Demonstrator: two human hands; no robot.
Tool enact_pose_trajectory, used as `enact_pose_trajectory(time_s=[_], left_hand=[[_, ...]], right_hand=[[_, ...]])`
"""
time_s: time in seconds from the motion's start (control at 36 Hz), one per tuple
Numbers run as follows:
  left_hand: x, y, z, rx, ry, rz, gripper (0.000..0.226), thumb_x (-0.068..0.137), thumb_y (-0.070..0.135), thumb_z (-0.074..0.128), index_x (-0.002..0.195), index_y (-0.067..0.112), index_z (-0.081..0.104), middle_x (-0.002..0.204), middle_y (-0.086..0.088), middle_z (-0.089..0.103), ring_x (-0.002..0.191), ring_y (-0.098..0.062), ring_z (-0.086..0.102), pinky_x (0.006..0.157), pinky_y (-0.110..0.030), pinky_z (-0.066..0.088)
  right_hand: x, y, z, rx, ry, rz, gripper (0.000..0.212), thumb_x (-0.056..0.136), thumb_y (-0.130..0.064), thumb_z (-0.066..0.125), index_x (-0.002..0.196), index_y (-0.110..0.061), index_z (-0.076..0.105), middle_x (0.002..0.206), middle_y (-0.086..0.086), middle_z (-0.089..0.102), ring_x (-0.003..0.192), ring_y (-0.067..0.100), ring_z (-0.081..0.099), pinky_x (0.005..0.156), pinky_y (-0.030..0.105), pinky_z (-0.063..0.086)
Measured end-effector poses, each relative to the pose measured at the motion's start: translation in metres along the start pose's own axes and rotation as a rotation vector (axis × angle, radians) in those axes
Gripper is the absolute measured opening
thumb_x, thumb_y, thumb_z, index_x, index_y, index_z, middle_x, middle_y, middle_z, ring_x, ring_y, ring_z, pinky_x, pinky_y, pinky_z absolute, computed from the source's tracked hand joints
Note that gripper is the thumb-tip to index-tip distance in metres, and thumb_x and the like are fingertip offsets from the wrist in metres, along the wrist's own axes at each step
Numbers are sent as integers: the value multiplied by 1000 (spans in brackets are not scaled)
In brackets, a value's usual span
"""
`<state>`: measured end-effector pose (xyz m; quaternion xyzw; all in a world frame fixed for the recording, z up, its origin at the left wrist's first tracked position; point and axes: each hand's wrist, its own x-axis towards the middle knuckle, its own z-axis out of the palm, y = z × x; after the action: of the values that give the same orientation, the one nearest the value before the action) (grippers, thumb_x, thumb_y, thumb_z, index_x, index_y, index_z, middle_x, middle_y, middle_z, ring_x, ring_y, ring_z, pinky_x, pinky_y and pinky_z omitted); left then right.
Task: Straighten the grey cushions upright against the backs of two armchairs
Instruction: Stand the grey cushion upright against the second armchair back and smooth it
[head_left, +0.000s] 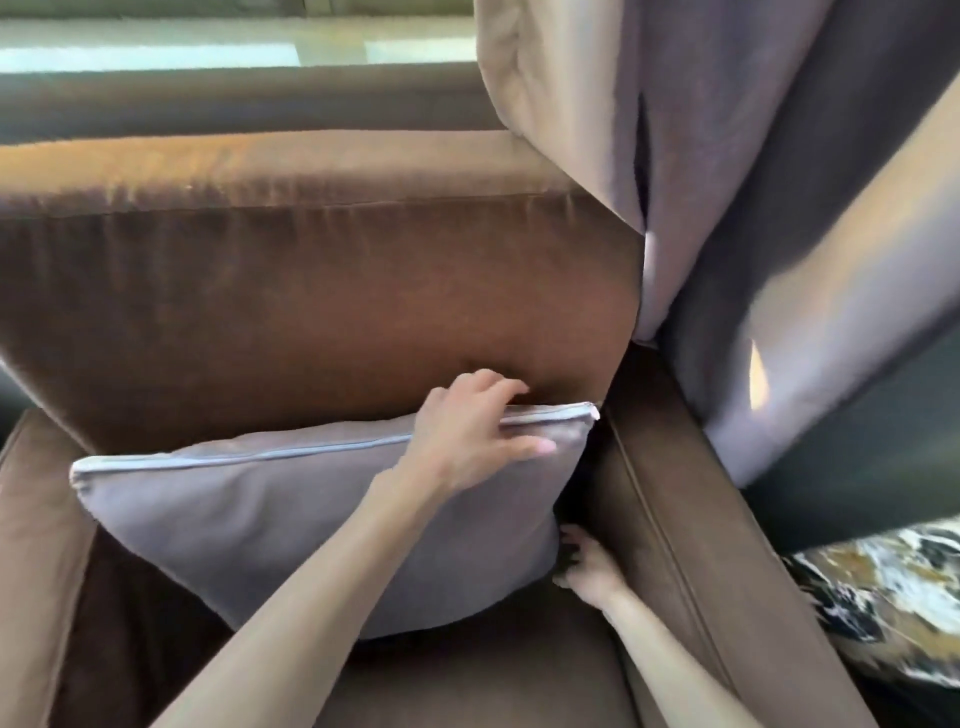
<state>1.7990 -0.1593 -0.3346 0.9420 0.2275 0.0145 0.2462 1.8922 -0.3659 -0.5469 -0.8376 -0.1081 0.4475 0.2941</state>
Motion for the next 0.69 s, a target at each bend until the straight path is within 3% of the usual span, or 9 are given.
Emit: enact_pose_trajectory(time_s=[0.08, 0.19, 0.31, 0.39, 0.5, 0.58, 0.69], left_hand=[[27, 18, 19, 99, -84, 32, 46, 84, 65, 62, 116, 33, 66, 118, 12, 61, 122, -15, 51, 91, -40, 35], [39, 21, 27, 11, 88, -12, 27, 82, 54, 70, 92, 29, 72, 91, 10, 61, 96, -14, 57, 70, -33, 33], [40, 15, 27, -100, 304, -53, 17, 81, 46, 73, 83, 29, 70, 79, 10, 56, 80, -8, 51, 58, -28, 30], [36, 14, 27, -32, 372, -1, 15, 80, 41, 75, 83, 27, 75, 79, 10, 60, 83, -9, 53, 60, -31, 30], [32, 15, 23, -69, 307, 4, 16, 80, 41, 76, 86, 26, 77, 83, 8, 64, 91, -12, 54, 67, -34, 40], [23, 18, 15, -36, 205, 83, 23, 88, 42, 71, 103, 26, 76, 102, 9, 69, 104, -18, 57, 81, -40, 47], [-11, 18, 3, -19, 258, 95, 33, 97, 39, 62, 122, 19, 69, 125, 2, 68, 117, -25, 57, 94, -47, 47]], right_hand=[[14, 2, 13, -69, -60, -11, 78, 80, 1, 76, 149, -10, 43, 141, 11, 58, 131, 32, 55, 100, 37, 50], [17, 3, 18, -364, 23, 25, 54, 88, -41, 71, 135, -20, 55, 136, 10, 61, 128, 33, 56, 90, 32, 46], [22, 16, 27, -464, 121, 42, 36, 96, -36, 53, 129, -23, 55, 148, 9, 49, 137, 29, 46, 109, 30, 34], [28, 22, 29, -483, 133, 36, 37, 99, -27, 44, 135, -24, 52, 154, 8, 43, 146, 25, 36, 119, 34, 23], [27, 16, 21, -422, 133, 39, 35, 96, -34, 55, 129, -23, 58, 143, 10, 54, 133, 32, 50, 109, 35, 38], [18, 12, 11, -384, 27, 5, 56, 82, -48, 73, 129, -21, 61, 135, 12, 61, 129, 34, 55, 103, 39, 47], [-9, 3, 0, -322, 92, -91, 49, 81, -34, 78, 121, -10, 63, 123, 18, 68, 116, 34, 64, 94, 42, 54]])
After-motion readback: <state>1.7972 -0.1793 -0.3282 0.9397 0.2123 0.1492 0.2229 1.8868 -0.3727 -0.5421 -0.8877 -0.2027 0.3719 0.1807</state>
